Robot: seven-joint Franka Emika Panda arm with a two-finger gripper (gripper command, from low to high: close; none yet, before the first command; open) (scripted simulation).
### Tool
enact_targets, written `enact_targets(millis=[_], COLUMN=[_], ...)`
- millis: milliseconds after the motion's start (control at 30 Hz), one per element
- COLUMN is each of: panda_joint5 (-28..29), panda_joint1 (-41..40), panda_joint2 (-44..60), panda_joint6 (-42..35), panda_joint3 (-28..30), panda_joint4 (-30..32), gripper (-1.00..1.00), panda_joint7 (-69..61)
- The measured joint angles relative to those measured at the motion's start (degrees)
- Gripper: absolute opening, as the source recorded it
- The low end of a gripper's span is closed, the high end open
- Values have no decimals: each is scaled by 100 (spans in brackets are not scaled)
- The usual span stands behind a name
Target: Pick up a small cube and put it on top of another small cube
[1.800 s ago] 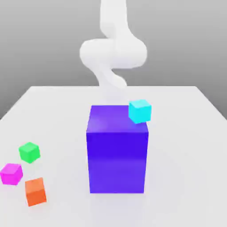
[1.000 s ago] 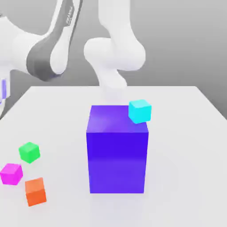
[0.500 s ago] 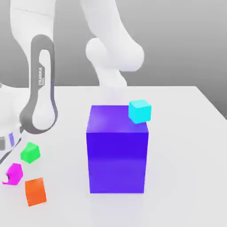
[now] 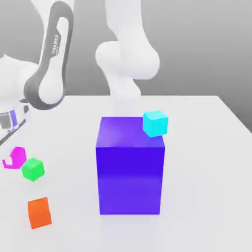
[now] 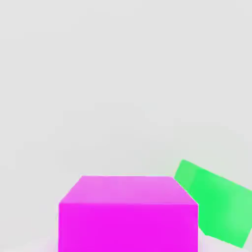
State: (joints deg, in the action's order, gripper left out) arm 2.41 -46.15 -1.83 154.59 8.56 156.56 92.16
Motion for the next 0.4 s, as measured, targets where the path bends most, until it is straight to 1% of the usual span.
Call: enact_targets(millis=[67,100,200,300,333,400], panda_joint5=[42,28,-140,-463,-535,-535], panda_joint1=[-73,-83,-57,-136,-163,-163], panda_joint2=[-419,-432,-3,597,719,719], panda_joint6=[-81,-10,468,1039,1153,1153], panda_joint3=[64,89,104,-53,-95,-95], panda_joint4=[318,397,445,424,418,418], gripper=[-100,-100,-100,-100,100,100], panda_joint7=[-134,-187,-342,-575,-628,-628])
